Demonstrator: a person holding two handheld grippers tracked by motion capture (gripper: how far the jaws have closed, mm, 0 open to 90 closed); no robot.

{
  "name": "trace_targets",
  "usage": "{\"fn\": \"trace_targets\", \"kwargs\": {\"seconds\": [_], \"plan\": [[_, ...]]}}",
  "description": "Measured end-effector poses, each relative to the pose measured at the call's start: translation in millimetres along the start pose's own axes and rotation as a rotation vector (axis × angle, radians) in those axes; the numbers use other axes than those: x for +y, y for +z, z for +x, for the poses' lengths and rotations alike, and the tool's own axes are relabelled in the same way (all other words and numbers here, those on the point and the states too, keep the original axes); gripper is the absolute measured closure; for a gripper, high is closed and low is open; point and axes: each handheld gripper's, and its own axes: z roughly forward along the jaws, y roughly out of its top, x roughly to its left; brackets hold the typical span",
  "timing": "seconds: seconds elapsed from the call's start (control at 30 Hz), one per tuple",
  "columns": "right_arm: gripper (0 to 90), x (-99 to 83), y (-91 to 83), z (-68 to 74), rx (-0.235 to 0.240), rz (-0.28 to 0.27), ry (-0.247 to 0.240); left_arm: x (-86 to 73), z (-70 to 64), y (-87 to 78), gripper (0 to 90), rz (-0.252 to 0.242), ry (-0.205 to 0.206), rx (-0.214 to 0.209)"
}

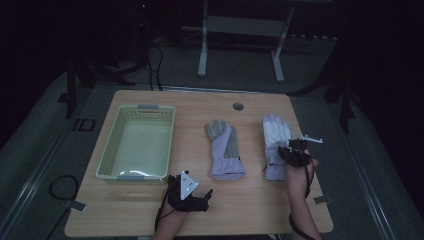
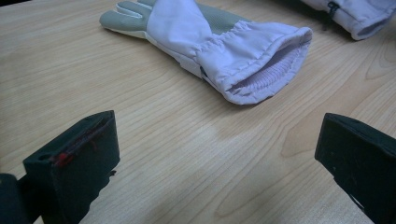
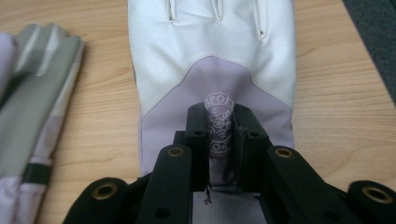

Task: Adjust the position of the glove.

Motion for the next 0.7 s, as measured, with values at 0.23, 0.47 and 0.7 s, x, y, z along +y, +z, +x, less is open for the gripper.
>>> {"fn": "trace_targets", "kwargs": {"seconds": [0.23, 0.47, 0.7], "plan": [[75.6, -7.2, 27.7, -0.3, -0.01, 0.06, 0.013, 0.0, -0.1, 0.2, 0.0, 0.0, 0.001, 0.002], [65.9, -8.4, 30.2, -4.1, 0.036, 0.05, 0.014, 0.1, -0.1, 0.1, 0.0, 0.001, 0.002, 0.0], [52.1, -4.8, 17.9, -8.9, 0.066, 0.004, -0.057, 0.0, -0.1, 0.3, 0.0, 0.001, 0.001, 0.0]]}}
